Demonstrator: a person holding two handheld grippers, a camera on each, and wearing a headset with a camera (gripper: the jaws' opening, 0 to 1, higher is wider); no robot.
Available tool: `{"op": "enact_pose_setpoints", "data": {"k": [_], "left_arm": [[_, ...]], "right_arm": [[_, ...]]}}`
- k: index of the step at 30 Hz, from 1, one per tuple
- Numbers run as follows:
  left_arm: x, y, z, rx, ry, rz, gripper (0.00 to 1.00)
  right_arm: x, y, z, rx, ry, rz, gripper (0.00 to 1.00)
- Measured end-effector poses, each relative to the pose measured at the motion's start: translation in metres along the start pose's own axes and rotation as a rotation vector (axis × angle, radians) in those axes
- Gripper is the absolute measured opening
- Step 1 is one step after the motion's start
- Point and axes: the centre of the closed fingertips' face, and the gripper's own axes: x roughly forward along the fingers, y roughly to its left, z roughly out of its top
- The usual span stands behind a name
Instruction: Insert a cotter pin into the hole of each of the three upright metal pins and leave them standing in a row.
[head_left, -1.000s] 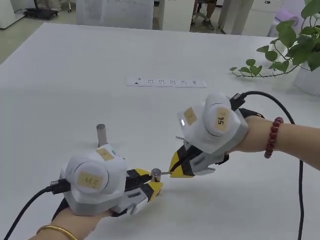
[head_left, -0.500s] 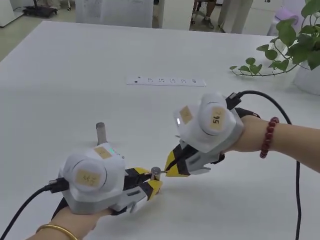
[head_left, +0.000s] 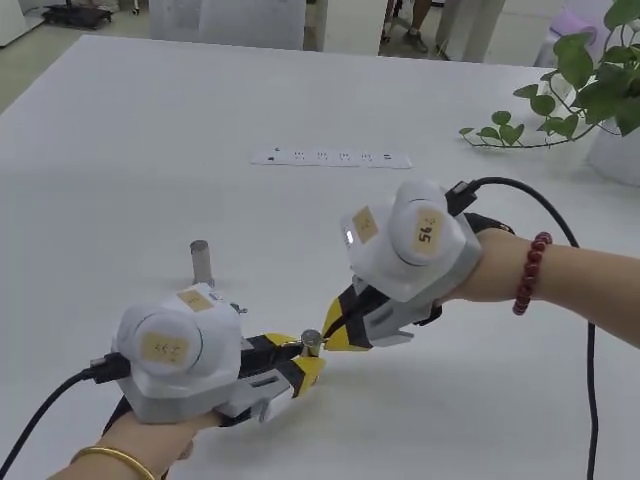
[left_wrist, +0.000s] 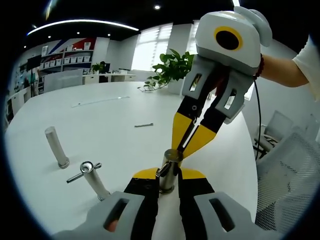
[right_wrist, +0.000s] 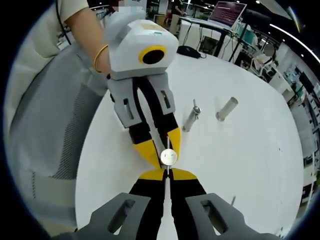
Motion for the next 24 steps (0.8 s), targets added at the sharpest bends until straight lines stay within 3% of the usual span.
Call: {"op": "enact_pose_setpoints", "data": {"k": [13, 24], "left_arm": [[0.000, 0.000, -0.001, 0.003, 0.000, 0.003, 0.12], [0.000, 0.000, -0.001, -0.001, -0.001, 0.005, 0.12]], "right_arm": [[-0.002, 0.001, 0.004, 0.086, -0.039, 0.007, 0.07], [-0.010, -0.002, -0.002, 0.098, -0.027, -0.008, 0.09]]}}
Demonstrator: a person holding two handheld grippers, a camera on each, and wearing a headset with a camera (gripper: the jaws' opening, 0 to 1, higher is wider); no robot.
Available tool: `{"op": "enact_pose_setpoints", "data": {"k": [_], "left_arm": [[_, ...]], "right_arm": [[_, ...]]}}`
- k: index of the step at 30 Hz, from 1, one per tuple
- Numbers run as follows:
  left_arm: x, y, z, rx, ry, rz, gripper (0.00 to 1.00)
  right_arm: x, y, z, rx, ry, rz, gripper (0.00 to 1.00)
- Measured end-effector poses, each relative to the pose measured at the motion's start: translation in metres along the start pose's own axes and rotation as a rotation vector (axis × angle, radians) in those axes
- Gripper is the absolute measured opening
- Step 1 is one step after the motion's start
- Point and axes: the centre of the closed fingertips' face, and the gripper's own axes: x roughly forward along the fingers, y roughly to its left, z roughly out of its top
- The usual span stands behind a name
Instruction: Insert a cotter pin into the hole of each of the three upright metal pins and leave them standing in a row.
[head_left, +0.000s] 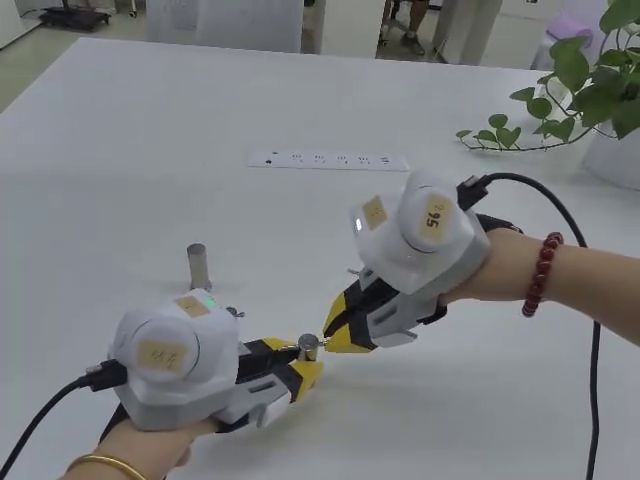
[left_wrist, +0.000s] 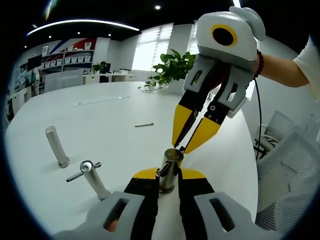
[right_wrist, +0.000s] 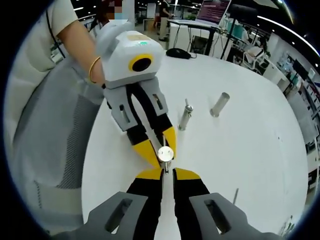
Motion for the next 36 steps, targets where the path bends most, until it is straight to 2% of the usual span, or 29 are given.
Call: {"op": "enact_pose_setpoints", "data": {"k": [24, 36], "left_arm": [[-0.0053, -0.0006, -0.0010, 0.014, -0.003, -0.006, 0.12], [-0.0047, -0.0006, -0.0013, -0.032, -0.017, -0.016, 0.13]], "right_arm": [[0.0026, 0.0050, -0.0038, -0.025, 0.012, 0.003, 0.05], [0.0051, 0.0053, -0.0004, -0.026, 0.003, -0.002, 0.05]]}}
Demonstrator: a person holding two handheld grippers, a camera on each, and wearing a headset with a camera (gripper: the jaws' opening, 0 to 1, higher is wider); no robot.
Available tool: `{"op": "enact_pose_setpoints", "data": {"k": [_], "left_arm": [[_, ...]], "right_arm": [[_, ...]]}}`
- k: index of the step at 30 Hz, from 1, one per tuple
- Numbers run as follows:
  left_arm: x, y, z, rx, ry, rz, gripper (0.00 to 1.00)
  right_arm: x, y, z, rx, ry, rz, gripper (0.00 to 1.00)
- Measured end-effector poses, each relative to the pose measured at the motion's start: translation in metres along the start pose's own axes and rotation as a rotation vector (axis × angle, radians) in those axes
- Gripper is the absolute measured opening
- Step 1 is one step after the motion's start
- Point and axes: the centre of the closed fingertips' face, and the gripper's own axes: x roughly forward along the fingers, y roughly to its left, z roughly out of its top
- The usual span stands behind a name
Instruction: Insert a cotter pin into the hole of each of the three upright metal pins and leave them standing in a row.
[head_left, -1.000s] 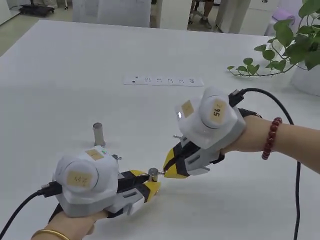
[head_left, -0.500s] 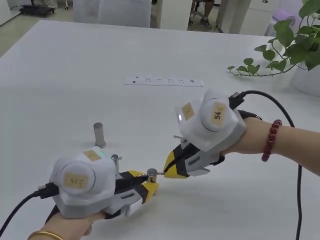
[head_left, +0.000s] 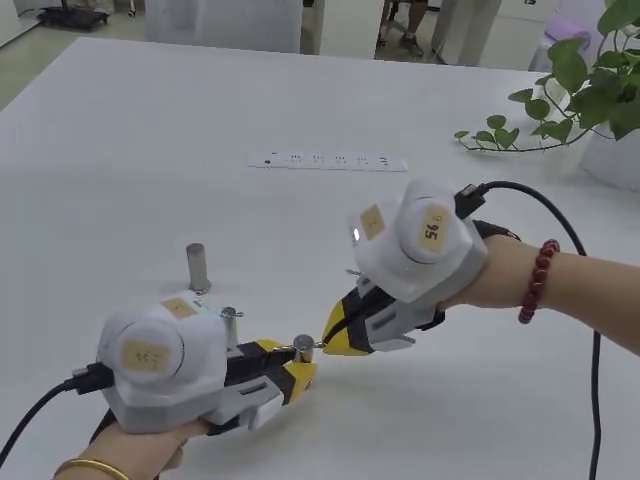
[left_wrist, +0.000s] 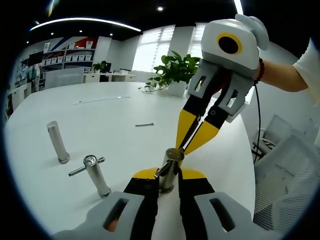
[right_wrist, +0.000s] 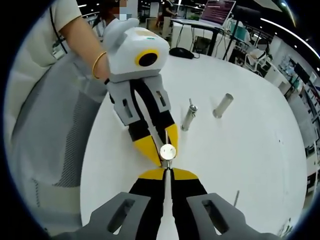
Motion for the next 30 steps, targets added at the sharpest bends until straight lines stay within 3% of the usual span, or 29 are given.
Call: {"op": "enact_pose_setpoints", "data": {"k": [18, 24, 30], "left_arm": [[-0.0005, 0.0022, 0.0013, 0.002, 0.002, 0.002, 0.13], [-0.0044, 0.0076, 0.0051, -0.005, -0.004, 0.013, 0.19], [-0.0076, 0.0051, 0.0068, 0.005, -0.005, 0.002, 0.22]], "right_arm": [[0.0041, -0.0007, 0.0036, 0.018, -0.007, 0.004, 0.05], [0.0050, -0.0006, 0.0050, 0.028, -0.013, 0.005, 0.08], [0.0055, -0.0014, 0.0069, 0.045, -0.021, 0.001, 0.11]]}}
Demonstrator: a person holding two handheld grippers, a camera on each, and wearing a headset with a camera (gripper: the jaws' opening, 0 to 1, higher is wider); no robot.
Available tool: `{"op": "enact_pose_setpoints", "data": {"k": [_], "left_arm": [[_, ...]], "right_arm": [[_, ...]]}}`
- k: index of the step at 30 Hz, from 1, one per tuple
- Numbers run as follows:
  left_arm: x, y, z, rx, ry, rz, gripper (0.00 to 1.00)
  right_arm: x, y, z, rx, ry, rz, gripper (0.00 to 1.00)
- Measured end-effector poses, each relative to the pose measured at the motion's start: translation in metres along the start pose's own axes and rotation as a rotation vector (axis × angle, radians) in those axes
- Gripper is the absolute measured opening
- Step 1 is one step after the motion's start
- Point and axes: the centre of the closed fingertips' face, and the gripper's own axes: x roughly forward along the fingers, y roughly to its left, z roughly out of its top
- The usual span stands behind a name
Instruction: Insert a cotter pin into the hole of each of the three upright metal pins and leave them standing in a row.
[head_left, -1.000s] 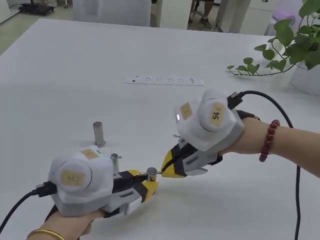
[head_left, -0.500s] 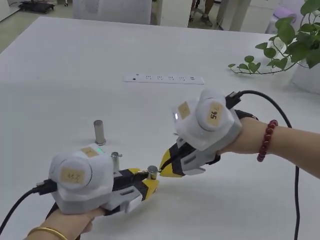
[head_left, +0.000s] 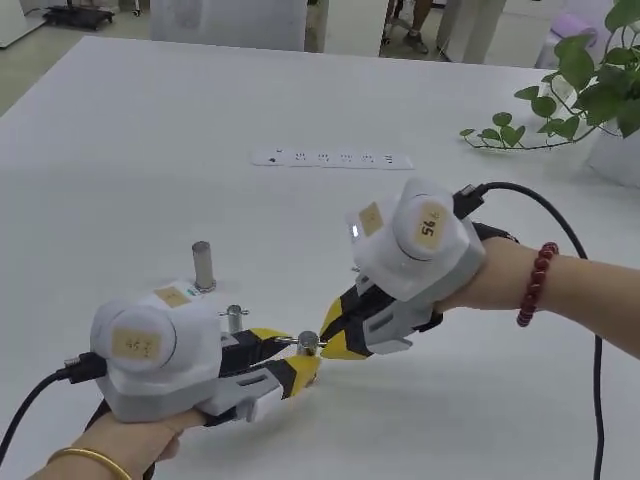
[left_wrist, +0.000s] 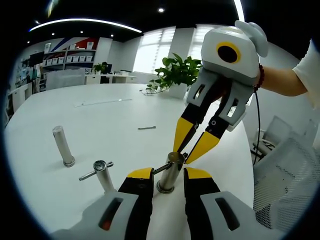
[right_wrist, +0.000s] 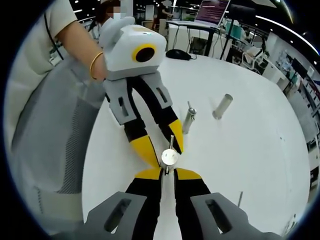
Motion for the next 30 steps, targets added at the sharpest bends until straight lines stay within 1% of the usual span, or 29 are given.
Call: {"op": "enact_pose_setpoints", "data": {"k": [8, 14, 18, 22, 24, 30], "left_arm": [[-0.002, -0.003, -0.003, 0.008, 0.020, -0.002, 0.23], [-0.008, -0.003, -0.004, 0.017, 0.039, 0.001, 0.26], [-0.014, -0.003, -0.006, 0.022, 0.050, 0.002, 0.26], [-0.022, -0.004, -0.005, 0.032, 0.059, 0.004, 0.26], [-0.026, -0.004, -0.005, 0.033, 0.062, 0.007, 0.26], [-0.035, -0.006, -0.005, 0.040, 0.061, 0.010, 0.27]], "right_arm": [[-0.003, 0.000, 0.001, 0.009, -0.005, -0.006, 0.12], [-0.006, 0.001, -0.002, 0.026, 0.000, -0.006, 0.11], [-0.007, 0.001, -0.003, 0.031, 0.007, -0.007, 0.10], [-0.006, 0.001, -0.002, 0.019, 0.006, -0.008, 0.05], [-0.006, 0.001, -0.002, -0.002, 0.012, -0.009, 0.05], [-0.005, 0.001, -0.001, -0.006, 0.014, -0.009, 0.05]]}}
